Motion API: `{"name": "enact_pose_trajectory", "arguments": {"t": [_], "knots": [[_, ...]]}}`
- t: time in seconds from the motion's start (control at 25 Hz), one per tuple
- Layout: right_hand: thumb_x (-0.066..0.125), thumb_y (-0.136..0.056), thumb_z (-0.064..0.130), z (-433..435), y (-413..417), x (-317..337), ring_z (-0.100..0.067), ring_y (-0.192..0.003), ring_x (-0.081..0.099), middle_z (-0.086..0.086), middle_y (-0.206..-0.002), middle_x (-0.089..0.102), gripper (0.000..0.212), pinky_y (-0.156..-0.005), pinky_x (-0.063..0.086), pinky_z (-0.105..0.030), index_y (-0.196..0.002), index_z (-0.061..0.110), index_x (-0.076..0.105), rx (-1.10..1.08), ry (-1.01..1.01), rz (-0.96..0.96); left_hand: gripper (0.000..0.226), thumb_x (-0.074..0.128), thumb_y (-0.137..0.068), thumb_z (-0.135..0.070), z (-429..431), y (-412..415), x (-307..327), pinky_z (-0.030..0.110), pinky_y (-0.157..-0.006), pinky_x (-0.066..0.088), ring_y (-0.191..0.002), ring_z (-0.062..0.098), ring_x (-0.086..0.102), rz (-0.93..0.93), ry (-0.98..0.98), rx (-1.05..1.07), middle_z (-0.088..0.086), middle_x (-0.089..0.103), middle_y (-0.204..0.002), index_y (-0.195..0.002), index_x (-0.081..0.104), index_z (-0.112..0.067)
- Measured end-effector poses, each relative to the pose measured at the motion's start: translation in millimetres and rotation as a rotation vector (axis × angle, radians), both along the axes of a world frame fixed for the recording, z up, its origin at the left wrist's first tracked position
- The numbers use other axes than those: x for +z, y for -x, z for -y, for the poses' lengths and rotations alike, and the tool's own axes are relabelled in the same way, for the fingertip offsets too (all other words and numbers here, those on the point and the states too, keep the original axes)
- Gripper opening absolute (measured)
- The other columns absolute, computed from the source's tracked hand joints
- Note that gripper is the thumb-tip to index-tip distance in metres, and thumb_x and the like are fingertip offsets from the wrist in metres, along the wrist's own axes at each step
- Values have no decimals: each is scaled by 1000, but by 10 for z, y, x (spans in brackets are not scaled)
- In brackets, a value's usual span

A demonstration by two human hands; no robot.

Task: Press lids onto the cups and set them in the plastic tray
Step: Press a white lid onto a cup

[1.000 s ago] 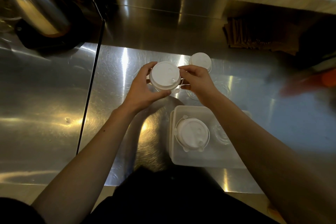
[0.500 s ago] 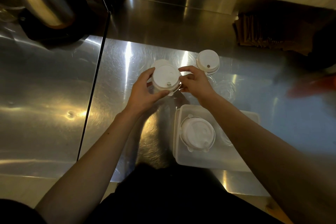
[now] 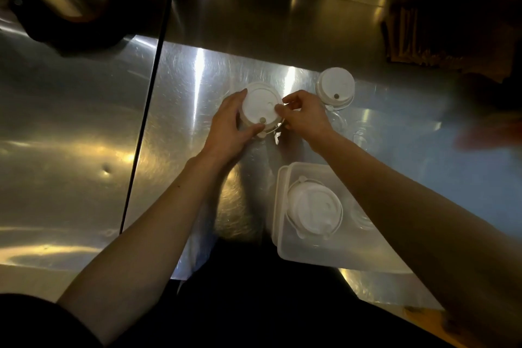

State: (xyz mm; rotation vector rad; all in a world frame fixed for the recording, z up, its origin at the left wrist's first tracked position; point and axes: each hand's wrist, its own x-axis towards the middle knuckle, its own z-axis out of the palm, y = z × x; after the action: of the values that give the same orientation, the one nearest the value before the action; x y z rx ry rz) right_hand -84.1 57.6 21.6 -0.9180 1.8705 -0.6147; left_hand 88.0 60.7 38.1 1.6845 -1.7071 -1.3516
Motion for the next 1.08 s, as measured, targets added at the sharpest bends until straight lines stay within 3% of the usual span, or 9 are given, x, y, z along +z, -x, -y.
{"name": "enact_pose_trajectory", "arguments": {"t": [0.24,0.44,0.6,0.76,1.08], "knots": [[70,-86,24,199,-24,-112,-22,-93,68,-7,-103,69,27,-84,60,-42,-111,14,64,34,29,-68,72,72,-84,-31,126,85,5,39,-113,38,-134,23,43,78,24,22,8,41,-148,-143,37,-13],[69,-87,23,263,-25,-183,-16,-88,64,-9,-103,71,26,-77,48,-23,-111,13,66,87,38,-144,71,73,-83,-31,140,101,-81,38,-111,40,-132,22,43,66,5,27,9,41,-146,-142,37,-12],[65,-90,21,320,-7,-151,-16,-91,62,-8,-108,70,26,-84,53,-30,-115,12,65,129,32,-174,71,75,-81,-29,174,118,-117,39,-110,42,-131,22,45,53,7,50,9,43,-143,-140,40,-10],[63,-92,22,367,11,-113,-14,-95,62,-8,-115,69,28,-80,46,-22,-118,13,65,203,32,-221,71,76,-80,-31,151,150,-153,38,-110,42,-129,21,47,42,22,84,9,46,-142,-139,42,-11],[60,-95,26,343,8,-131,-20,-102,65,-10,-116,69,30,-82,42,-21,-122,13,63,255,17,-273,75,80,-74,-36,166,156,-313,29,-105,43,-125,20,47,120,68,83,7,48,-136,-135,44,-14]]}}
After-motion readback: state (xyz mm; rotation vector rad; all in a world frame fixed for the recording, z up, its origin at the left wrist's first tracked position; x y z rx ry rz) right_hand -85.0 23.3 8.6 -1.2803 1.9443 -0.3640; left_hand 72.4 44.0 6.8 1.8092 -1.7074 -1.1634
